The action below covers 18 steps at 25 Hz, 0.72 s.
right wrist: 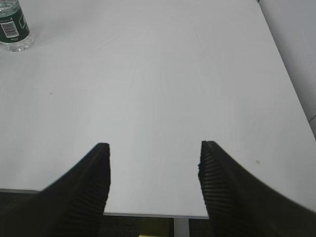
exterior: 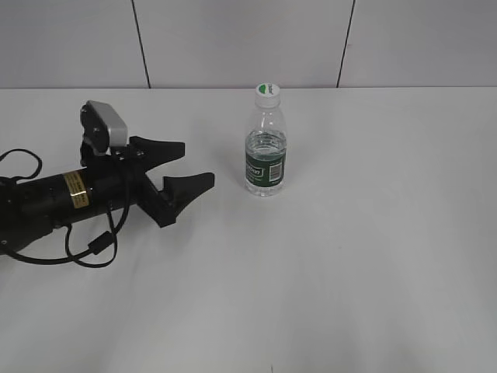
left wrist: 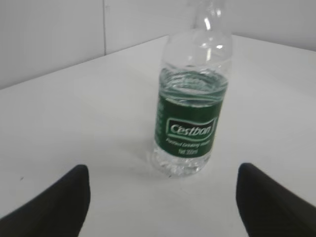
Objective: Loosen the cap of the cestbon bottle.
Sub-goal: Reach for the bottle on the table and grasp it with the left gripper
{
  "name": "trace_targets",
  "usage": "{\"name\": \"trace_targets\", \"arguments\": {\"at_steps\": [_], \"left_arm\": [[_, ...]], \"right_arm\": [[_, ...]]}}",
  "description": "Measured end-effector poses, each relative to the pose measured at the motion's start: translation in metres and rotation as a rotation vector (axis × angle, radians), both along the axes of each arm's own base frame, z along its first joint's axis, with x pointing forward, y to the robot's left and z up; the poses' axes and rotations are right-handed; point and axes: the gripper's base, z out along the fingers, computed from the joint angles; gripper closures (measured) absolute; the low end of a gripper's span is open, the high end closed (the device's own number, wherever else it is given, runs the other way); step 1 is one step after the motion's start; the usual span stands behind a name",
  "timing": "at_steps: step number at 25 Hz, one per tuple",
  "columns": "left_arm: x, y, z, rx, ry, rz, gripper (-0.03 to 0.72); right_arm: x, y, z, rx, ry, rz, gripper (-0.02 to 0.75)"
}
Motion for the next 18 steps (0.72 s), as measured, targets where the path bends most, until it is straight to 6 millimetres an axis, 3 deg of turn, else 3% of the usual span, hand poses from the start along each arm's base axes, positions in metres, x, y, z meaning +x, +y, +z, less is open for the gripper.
{"name": "trace_targets", "arguments": {"at_steps": [7, 18], "left_arm": [[0.013, -0.028, 0.011, -0.034, -0.067, -0.022, 0.129], [0.032, -0.057, -0.012, -0.066, -0.041, -0.079, 0.129]], "right_arm": [[0.0, 0.0, 0.0, 0.0, 0.0, 0.0, 0.295], [0.0, 0.0, 0.0, 0.0, 0.0, 0.0, 0.295]]}}
